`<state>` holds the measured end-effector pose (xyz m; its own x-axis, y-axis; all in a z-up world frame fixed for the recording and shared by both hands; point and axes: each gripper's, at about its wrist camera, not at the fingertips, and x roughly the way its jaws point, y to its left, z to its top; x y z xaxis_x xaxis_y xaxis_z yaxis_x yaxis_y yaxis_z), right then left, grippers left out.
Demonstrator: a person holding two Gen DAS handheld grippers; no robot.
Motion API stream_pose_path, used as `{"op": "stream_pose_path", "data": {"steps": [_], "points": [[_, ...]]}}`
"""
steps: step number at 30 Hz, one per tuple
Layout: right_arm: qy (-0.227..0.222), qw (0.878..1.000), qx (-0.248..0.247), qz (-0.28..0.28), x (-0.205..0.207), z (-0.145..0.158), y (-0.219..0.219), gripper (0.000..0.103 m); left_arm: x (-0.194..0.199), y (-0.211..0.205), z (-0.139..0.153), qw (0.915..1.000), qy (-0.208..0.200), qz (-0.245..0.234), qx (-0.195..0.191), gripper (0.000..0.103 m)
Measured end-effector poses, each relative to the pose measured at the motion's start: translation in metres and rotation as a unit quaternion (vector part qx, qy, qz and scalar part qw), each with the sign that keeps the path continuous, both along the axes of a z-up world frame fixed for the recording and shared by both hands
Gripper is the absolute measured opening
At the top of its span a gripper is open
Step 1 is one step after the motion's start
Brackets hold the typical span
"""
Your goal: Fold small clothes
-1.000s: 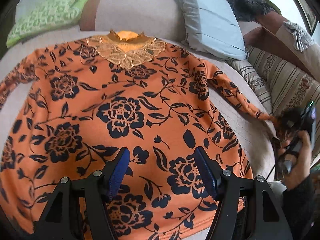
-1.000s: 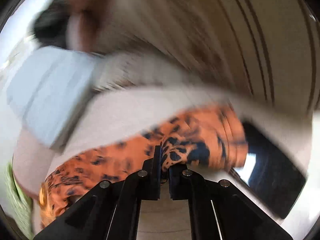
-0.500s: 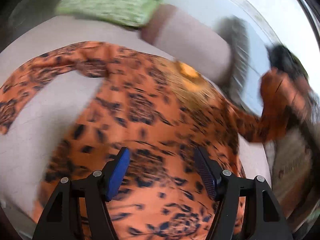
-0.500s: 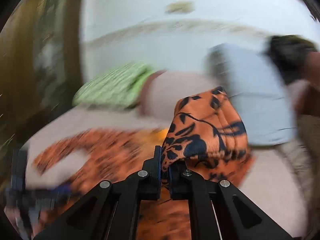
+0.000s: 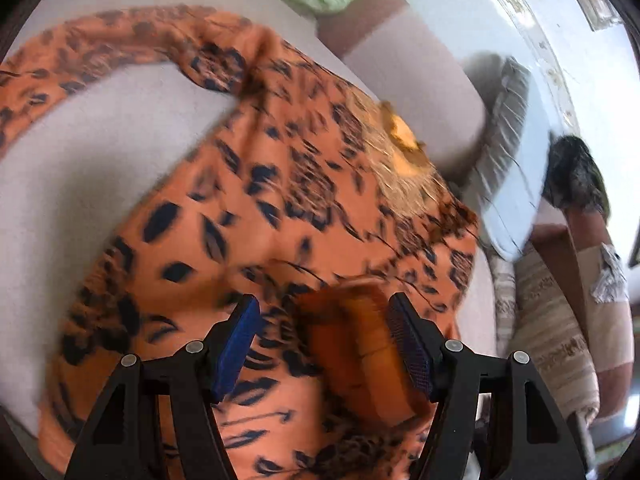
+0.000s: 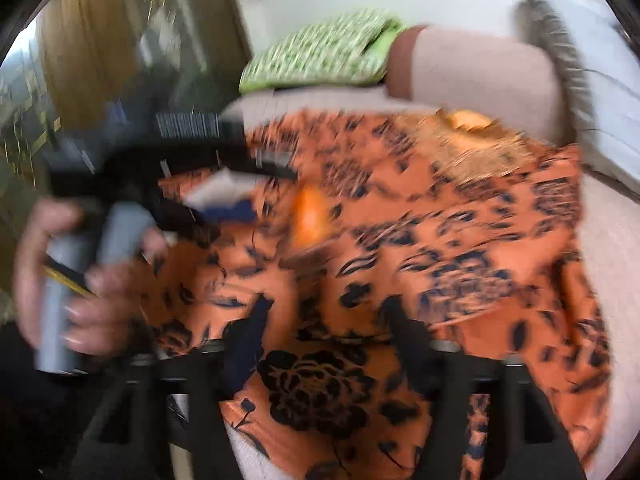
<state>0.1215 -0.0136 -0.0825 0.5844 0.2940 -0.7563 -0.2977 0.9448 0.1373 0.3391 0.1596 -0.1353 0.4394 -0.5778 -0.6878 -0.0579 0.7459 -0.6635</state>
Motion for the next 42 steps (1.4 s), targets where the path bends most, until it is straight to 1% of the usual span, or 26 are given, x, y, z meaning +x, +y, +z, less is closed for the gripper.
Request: {"op": "stream_pose_path", "data": {"steps": [2, 4, 6, 8, 9, 10, 11, 13, 15, 17, 19, 20, 23, 26, 27, 28, 29, 31, 33, 35, 36, 37, 39, 40, 41, 42], "points": [[-0.008, 0.999, 0.017, -0.025, -0.002, 0.018, -0.023, 0.069, 0.004, -0.006, 0.000, 0.9999, -0.004, -0.010, 0.005, 0.067], [-0.002, 0.998, 0.008, -0.062, 0.006, 0.025, -0.042, 0.069, 0.006, -0.014, 0.001, 0.9986, -0.006, -0.016, 0.050, 0.067], [0.009, 0.994, 0.004, -0.112, 0.021, 0.025, -0.065, 0.069, 0.008, -0.020, -0.008, 0.9938, 0.016, -0.020, 0.108, 0.067], [0.028, 0.987, 0.027, -0.157, 0.043, 0.024, -0.090, 0.067, 0.009, -0.024, -0.022, 0.9897, 0.048, -0.024, 0.133, 0.063], [0.038, 0.981, 0.046, -0.182, 0.053, 0.020, -0.106, 0.067, 0.009, -0.024, -0.029, 0.9894, 0.062, -0.026, 0.129, 0.060], [0.046, 0.977, 0.059, -0.201, 0.063, 0.017, -0.119, 0.065, 0.009, -0.026, -0.032, 0.9894, 0.066, -0.021, 0.127, 0.050], [0.056, 0.971, 0.069, -0.220, 0.073, 0.014, -0.130, 0.063, 0.008, -0.026, -0.031, 0.9893, 0.058, -0.016, 0.133, 0.032], [0.071, 0.962, 0.083, -0.250, 0.098, 0.009, -0.150, 0.052, 0.008, -0.028, -0.025, 0.9899, 0.045, -0.018, 0.133, 0.009], [0.067, 0.958, 0.076, -0.268, 0.122, 0.012, -0.163, 0.052, 0.002, -0.026, -0.019, 0.9903, 0.044, -0.020, 0.130, 0.005], [0.061, 0.953, 0.062, -0.291, 0.150, 0.020, -0.177, 0.055, -0.010, -0.026, -0.009, 0.9925, 0.027, -0.014, 0.118, 0.004], [0.065, 0.947, 0.058, -0.310, 0.181, 0.031, -0.192, 0.055, -0.018, -0.024, -0.002, 0.9922, 0.019, -0.015, 0.122, 0.004], [0.073, 0.945, 0.042, -0.315, 0.203, 0.035, -0.199, 0.055, -0.021, -0.021, -0.004, 0.9929, 0.025, -0.018, 0.115, 0.004], [0.095, 0.940, -0.004, -0.328, 0.250, 0.024, -0.213, 0.054, -0.023, -0.020, -0.009, 0.9934, 0.043, -0.028, 0.102, 0.004], [0.133, 0.932, -0.026, -0.335, 0.289, -0.006, -0.224, 0.044, -0.022, -0.014, -0.005, 0.9942, 0.045, -0.031, 0.093, 0.004], [0.148, 0.930, -0.037, -0.334, 0.301, -0.019, -0.225, 0.018, -0.021, -0.012, -0.002, 0.9944, 0.043, -0.033, 0.091, 0.004], [0.157, 0.925, -0.047, -0.342, 0.307, -0.026, -0.227, 0.007, -0.022, -0.010, 0.001, 0.9948, 0.039, -0.033, 0.088, 0.004], [0.154, 0.922, -0.046, -0.353, 0.308, -0.025, -0.228, 0.007, -0.026, -0.005, 0.005, 0.9954, 0.032, -0.032, 0.085, 0.004], [0.115, 0.931, -0.030, -0.344, 0.306, -0.005, -0.218, 0.007, -0.034, 0.004, 0.012, 0.9946, 0.012, -0.024, 0.101, 0.004], [0.087, 0.941, -0.051, -0.322, 0.310, 0.008, -0.194, 0.007, -0.040, 0.010, 0.009, 0.9936, 0.012, -0.019, 0.111, 0.004], [0.099, 0.948, -0.061, -0.296, 0.322, -0.002, -0.173, 0.007, -0.041, 0.015, -0.005, 0.9922, 0.029, 0.003, 0.121, 0.004], [0.114, 0.952, -0.066, -0.276, 0.331, -0.014, -0.164, 0.015, -0.039, 0.015, -0.013, 0.9904, 0.044, 0.009, 0.131, 0.004], [0.132, 0.956, -0.075, -0.252, 0.338, -0.029, -0.155, 0.018, -0.034, 0.013, -0.024, 0.9892, 0.066, -0.004, 0.131, 0.004], [0.160, 0.955, -0.092, -0.232, 0.341, -0.052, -0.147, 0.020, -0.030, 0.014, -0.030, 0.9908, 0.075, -0.008, 0.113, 0.005], [0.156, 0.957, -0.068, -0.235, 0.333, -0.048, -0.150, 0.023, -0.031, 0.016, -0.028, 0.9921, 0.068, -0.004, 0.105, 0.007], [0.141, 0.962, -0.029, -0.233, 0.320, -0.039, -0.153, 0.022, -0.031, 0.017, -0.027, 0.9927, 0.064, -0.004, 0.103, 0.010], [0.119, 0.966, 0.001, -0.230, 0.299, -0.025, -0.157, 0.027, -0.031, 0.018, -0.026, 0.9927, 0.061, -0.003, 0.104, 0.010]]}}
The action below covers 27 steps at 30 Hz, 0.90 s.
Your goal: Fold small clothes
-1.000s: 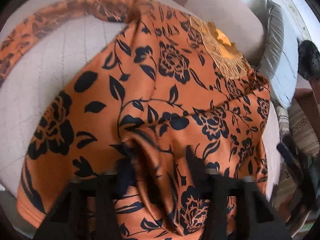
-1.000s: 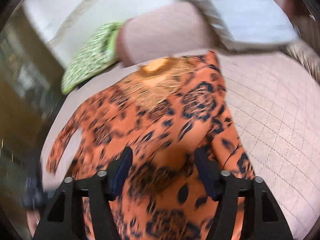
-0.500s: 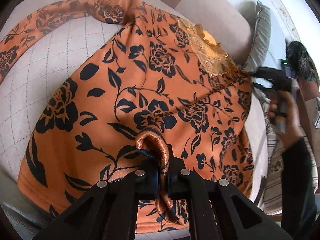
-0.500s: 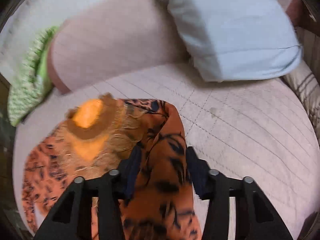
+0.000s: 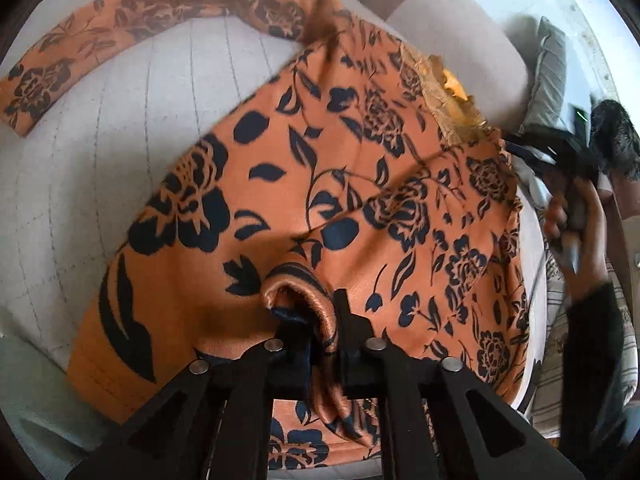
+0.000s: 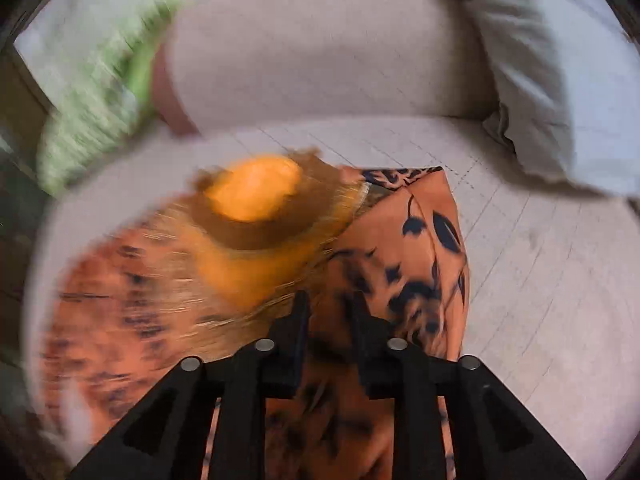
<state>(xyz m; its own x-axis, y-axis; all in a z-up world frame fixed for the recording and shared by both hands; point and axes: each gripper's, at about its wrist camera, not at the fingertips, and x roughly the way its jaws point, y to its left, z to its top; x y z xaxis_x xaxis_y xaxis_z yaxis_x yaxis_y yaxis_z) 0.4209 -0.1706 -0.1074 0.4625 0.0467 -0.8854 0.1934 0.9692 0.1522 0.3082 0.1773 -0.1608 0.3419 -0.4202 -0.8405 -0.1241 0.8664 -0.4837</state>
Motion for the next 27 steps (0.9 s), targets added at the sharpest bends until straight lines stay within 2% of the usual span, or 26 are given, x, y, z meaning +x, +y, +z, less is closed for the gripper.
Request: {"op": "stream_pose_path", "data": {"steps": [1, 3, 6, 8, 10, 11, 13, 14, 15, 17, 21, 24, 26, 27], "points": [[-0.019, 1.000, 0.004, -0.004, -0.018, 0.011, -0.003, 0.041, 0.000, 0.001, -0.001, 1.0000, -0.003, 0.003, 0.005, 0.011], [-0.054, 0.998, 0.006, -0.026, -0.060, 0.028, -0.015, 0.055, 0.001, -0.002, -0.004, 0.9999, 0.006, -0.003, 0.009, 0.011], [-0.032, 0.998, 0.037, -0.049, -0.095, 0.019, -0.037, 0.054, 0.000, -0.004, -0.006, 0.9999, 0.007, -0.003, 0.012, 0.011], [-0.016, 0.997, 0.048, -0.061, -0.102, 0.005, -0.045, 0.048, 0.001, -0.004, -0.006, 0.9999, 0.007, 0.000, 0.013, 0.011], [0.002, 0.999, -0.007, -0.048, -0.104, -0.007, -0.041, 0.040, 0.001, -0.004, -0.007, 0.9999, 0.006, 0.007, 0.013, 0.011], [0.003, 0.999, -0.020, -0.034, -0.106, -0.009, -0.037, 0.040, 0.001, -0.002, -0.007, 0.9998, 0.005, 0.010, 0.015, 0.011], [0.000, 1.000, -0.012, 0.005, -0.109, -0.008, -0.027, 0.037, 0.001, -0.002, -0.009, 0.9998, 0.006, 0.011, 0.015, 0.011], [0.001, 0.999, -0.040, 0.026, -0.109, -0.007, -0.017, 0.038, 0.000, -0.003, -0.009, 0.9998, 0.005, 0.012, 0.018, 0.011], [0.000, 0.996, -0.076, 0.045, -0.111, -0.008, -0.009, 0.042, 0.000, -0.005, -0.008, 0.9997, 0.003, 0.010, 0.024, 0.011], [0.002, 0.984, -0.148, 0.097, -0.111, -0.013, 0.012, 0.040, 0.000, -0.008, -0.007, 0.9994, 0.000, 0.006, 0.035, 0.011], [0.023, 0.961, -0.237, 0.141, -0.099, -0.033, 0.024, 0.036, 0.001, -0.010, -0.008, 0.9992, -0.001, 0.004, 0.041, 0.011], [0.014, 0.959, -0.240, 0.148, -0.088, -0.032, 0.026, 0.035, 0.002, -0.013, -0.008, 0.9987, -0.003, 0.003, 0.051, 0.011], [0.004, 0.955, -0.253, 0.155, -0.087, -0.029, 0.031, 0.018, 0.002, -0.014, -0.007, 0.9985, -0.007, 0.001, 0.055, 0.010], [0.004, 0.957, -0.246, 0.152, -0.090, -0.025, 0.031, 0.013, 0.002, -0.014, -0.006, 0.9985, -0.010, -0.002, 0.054, 0.008]]}}
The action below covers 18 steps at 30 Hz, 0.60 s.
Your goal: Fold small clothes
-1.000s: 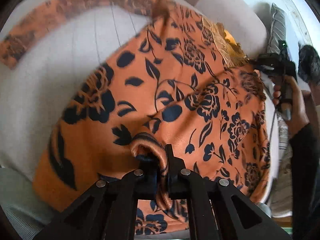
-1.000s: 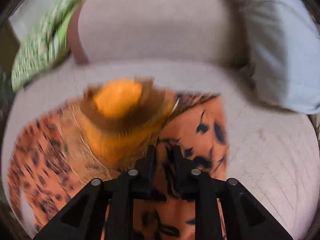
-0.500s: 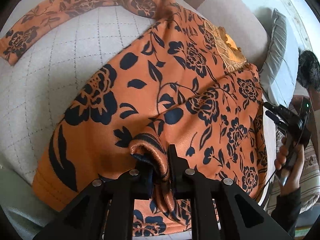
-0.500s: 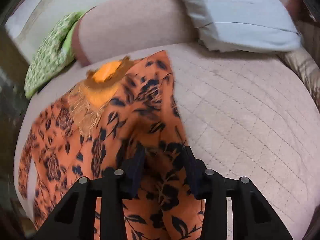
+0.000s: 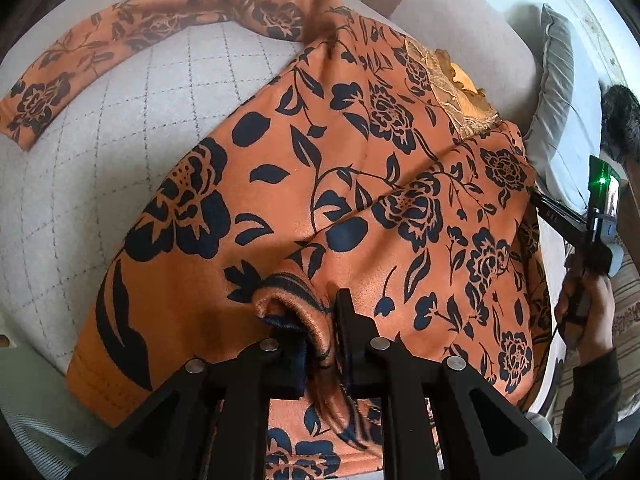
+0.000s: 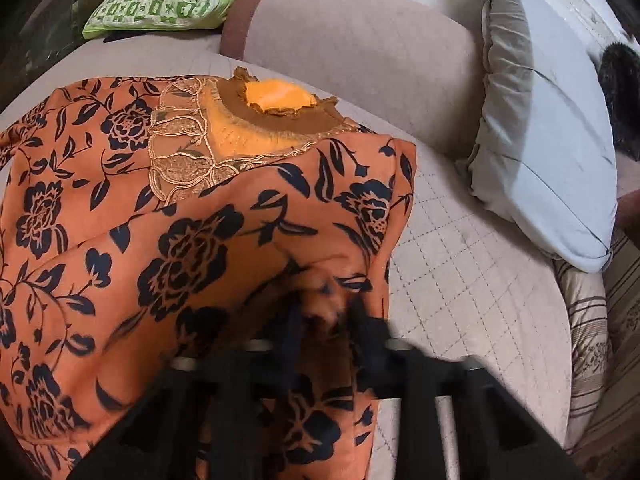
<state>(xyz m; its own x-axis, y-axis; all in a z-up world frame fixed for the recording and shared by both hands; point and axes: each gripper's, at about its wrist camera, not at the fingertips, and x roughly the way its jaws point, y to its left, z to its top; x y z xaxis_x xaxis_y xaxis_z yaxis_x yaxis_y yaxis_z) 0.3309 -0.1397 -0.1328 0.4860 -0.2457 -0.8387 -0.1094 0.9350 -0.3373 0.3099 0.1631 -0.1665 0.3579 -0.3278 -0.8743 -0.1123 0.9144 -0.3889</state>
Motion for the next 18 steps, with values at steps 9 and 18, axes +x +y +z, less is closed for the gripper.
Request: {"op": "stream_pose_path", "data": {"steps": [9, 18], "points": [[-0.057, 0.979, 0.141, -0.139, -0.048, 0.027, -0.104, 0.013, -0.004, -0.016, 0.001, 0.9977, -0.005, -0.044, -0.051, 0.005], [-0.030, 0.956, 0.220, -0.191, -0.060, 0.005, -0.124, 0.027, -0.006, -0.031, -0.006, 0.9979, -0.004, -0.065, -0.005, 0.008]]}}
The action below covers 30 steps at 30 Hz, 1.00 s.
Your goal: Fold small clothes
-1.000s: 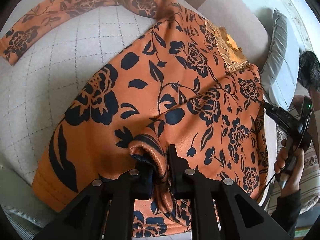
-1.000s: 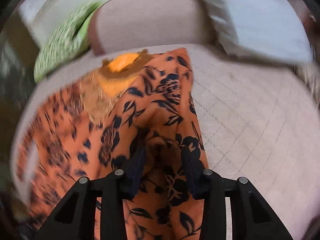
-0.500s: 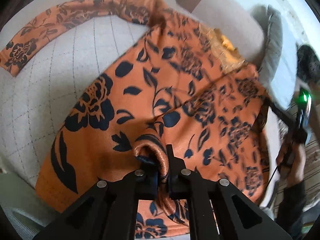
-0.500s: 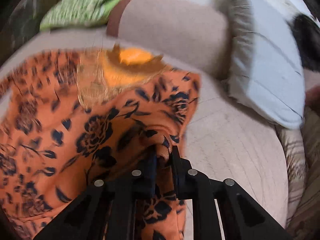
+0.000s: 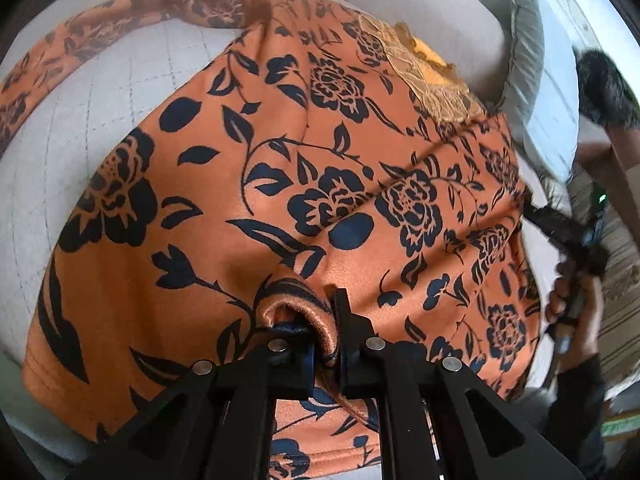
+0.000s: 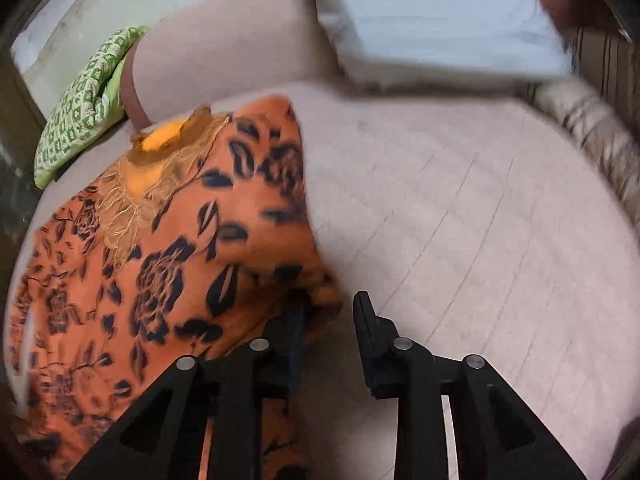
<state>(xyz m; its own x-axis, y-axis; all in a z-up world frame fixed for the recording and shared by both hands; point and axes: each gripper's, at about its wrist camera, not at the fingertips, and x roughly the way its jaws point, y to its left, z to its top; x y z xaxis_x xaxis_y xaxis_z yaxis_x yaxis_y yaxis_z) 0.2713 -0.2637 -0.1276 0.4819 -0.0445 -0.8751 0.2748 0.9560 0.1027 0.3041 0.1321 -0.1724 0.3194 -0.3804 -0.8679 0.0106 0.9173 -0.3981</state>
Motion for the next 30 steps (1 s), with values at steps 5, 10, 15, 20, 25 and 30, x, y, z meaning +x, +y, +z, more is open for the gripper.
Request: {"op": "stream_pose_path", "data": {"steps": [5, 10, 15, 20, 25, 30], "points": [[-0.072, 0.997, -0.034, 0.008, -0.049, 0.065, 0.038, 0.050, -0.010, 0.004, 0.029, 0.9991, -0.038, 0.013, -0.016, 0.024], [-0.145, 0.986, 0.017, 0.076, -0.081, 0.131, 0.106, 0.068, -0.032, 0.049, 0.082, 0.9862, -0.130, 0.086, -0.055, 0.059], [-0.180, 0.972, 0.079, 0.126, -0.072, 0.153, 0.183, 0.075, -0.025, 0.137, 0.093, 0.9583, -0.130, 0.240, -0.086, 0.061], [-0.176, 0.966, 0.107, 0.157, -0.067, 0.141, 0.244, 0.075, -0.017, 0.222, 0.064, 0.9142, -0.073, 0.390, -0.081, 0.059], [-0.111, 0.966, 0.117, 0.205, -0.051, 0.107, 0.296, 0.075, -0.030, 0.262, 0.021, 0.8815, -0.010, 0.463, -0.093, 0.059], [-0.080, 0.961, 0.111, 0.239, -0.047, 0.084, 0.322, 0.075, -0.003, 0.275, 0.017, 0.8829, -0.002, 0.463, -0.080, 0.058]]}}
